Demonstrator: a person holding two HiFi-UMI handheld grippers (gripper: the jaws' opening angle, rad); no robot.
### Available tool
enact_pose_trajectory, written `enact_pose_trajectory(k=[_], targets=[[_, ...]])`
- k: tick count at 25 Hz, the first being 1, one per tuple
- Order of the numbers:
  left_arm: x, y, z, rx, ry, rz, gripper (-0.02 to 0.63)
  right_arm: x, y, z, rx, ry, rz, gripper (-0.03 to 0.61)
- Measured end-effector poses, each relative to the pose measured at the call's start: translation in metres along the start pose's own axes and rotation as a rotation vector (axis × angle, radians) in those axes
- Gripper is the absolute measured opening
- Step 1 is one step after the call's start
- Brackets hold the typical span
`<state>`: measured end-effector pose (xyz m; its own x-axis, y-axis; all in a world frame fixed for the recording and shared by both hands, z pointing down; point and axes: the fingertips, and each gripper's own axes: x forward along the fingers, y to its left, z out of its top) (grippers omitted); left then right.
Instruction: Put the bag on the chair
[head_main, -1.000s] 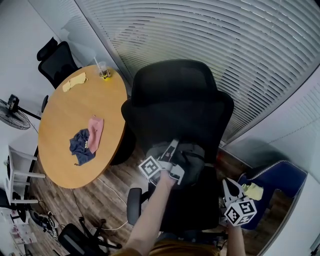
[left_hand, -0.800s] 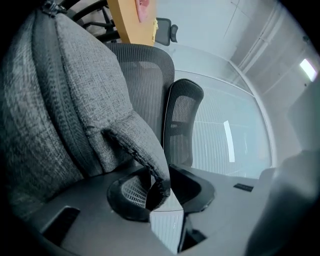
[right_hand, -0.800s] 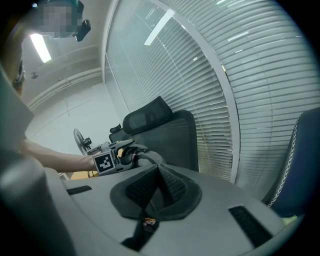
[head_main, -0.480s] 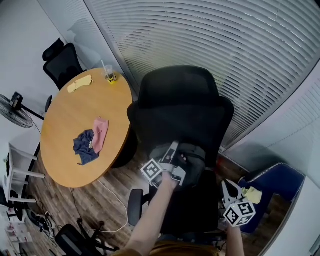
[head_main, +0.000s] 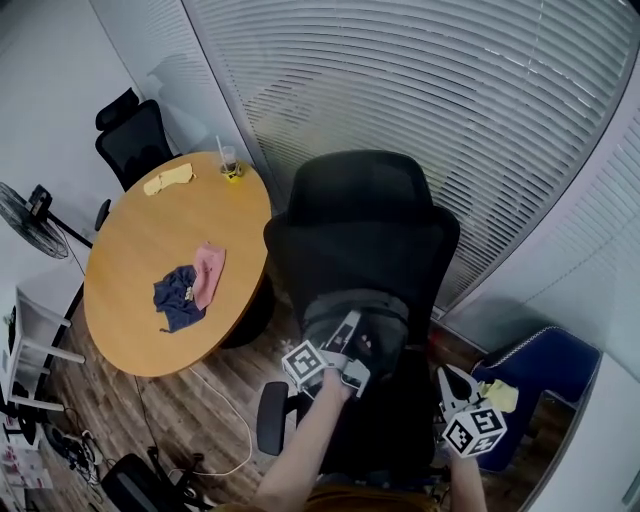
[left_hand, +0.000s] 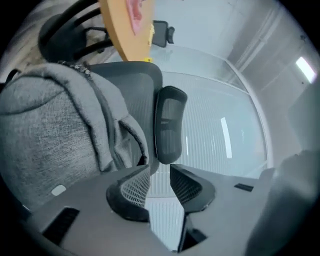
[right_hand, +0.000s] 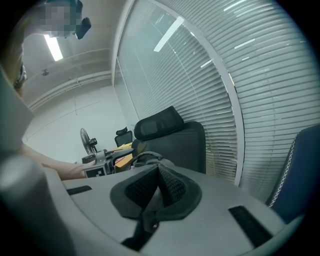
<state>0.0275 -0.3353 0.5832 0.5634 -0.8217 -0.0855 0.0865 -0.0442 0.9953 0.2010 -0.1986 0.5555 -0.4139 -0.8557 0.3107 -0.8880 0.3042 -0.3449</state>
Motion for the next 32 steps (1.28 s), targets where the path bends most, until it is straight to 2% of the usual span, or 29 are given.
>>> enact_pose_trajectory(k=[2,5,7,9,12,14,17,20,26,32], targets=[[-0.008,-0.014,-0.010,0.048,0.042,-0.017,0.118,-0.005,0.010,0.000,-0.006,-0.007,0.004,0.012],[-0.024,-0.032,-0.014,0.080,0.059,-0.052,0.067,-0.011,0.030,-0.003,-0.024,-0.019,0.020,0.012],[-0.037,-0.050,-0.017,0.130,0.063,-0.077,0.039,-0.016,0.046,-0.005,-0.040,-0.033,0.037,0.012],[-0.051,-0.067,-0.021,0.177,0.068,-0.098,0.030,-0.024,0.060,-0.006,-0.044,-0.049,0.046,0.012],[-0.069,-0.085,-0.031,0.198,0.098,-0.133,0.023,-0.036,0.075,-0.004,-0.051,-0.075,0.050,0.012],[-0.082,-0.091,-0.035,0.239,0.110,-0.123,0.023,-0.045,0.086,0.000,-0.070,-0.091,0.050,0.012],[-0.102,-0.090,-0.038,0.429,0.147,-0.031,0.023,-0.059,0.101,0.007,-0.101,-0.119,0.047,0.012],[-0.119,-0.108,-0.049,0.548,0.162,-0.031,0.023,-0.072,0.112,0.011,-0.118,-0.149,0.042,0.012],[-0.147,-0.150,-0.055,0.876,0.176,-0.011,0.023,-0.094,0.145,0.026,-0.148,-0.233,0.032,0.012],[-0.168,-0.176,-0.074,1.074,0.192,-0.031,0.023,-0.109,0.156,0.037,-0.129,-0.275,0.000,0.011]])
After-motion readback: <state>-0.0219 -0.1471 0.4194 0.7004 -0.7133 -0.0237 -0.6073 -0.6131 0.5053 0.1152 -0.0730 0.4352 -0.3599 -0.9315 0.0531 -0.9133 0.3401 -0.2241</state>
